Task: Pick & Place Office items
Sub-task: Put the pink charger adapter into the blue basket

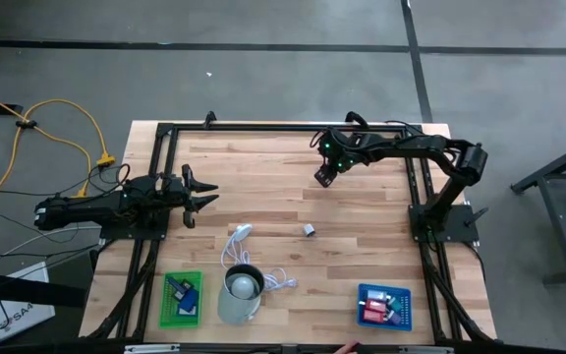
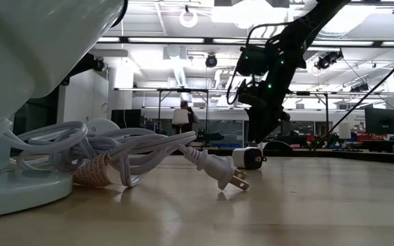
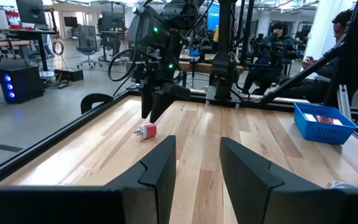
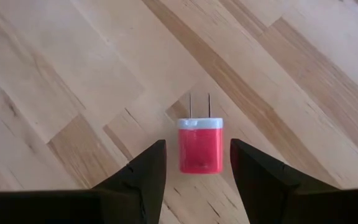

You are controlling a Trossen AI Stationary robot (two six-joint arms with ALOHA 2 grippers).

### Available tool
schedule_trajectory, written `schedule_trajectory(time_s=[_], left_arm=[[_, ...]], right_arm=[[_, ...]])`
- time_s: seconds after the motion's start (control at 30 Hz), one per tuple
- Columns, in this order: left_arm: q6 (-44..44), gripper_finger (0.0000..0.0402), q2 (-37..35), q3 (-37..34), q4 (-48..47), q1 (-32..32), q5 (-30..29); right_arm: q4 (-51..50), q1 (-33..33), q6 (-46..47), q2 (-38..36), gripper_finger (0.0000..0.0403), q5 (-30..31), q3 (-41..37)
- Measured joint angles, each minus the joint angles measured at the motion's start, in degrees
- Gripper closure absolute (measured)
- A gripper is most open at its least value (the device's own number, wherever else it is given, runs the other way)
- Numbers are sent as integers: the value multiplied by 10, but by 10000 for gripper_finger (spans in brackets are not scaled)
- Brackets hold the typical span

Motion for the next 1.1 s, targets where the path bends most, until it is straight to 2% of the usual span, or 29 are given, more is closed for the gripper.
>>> schedule_trajectory(time_s=[0.3,0.57,0.77,1.1], left_arm=[[0,281,0,0,0,0,0],[0,281,0,0,0,0,0],[0,281,0,0,0,0,0],[0,281,0,0,0,0,0]], right_arm=[[0,3,-4,0,236,1,0],[0,3,-4,0,206,1,0],[0,3,-1,0,200,1,0],[5,6,0,53,200,3,-1]])
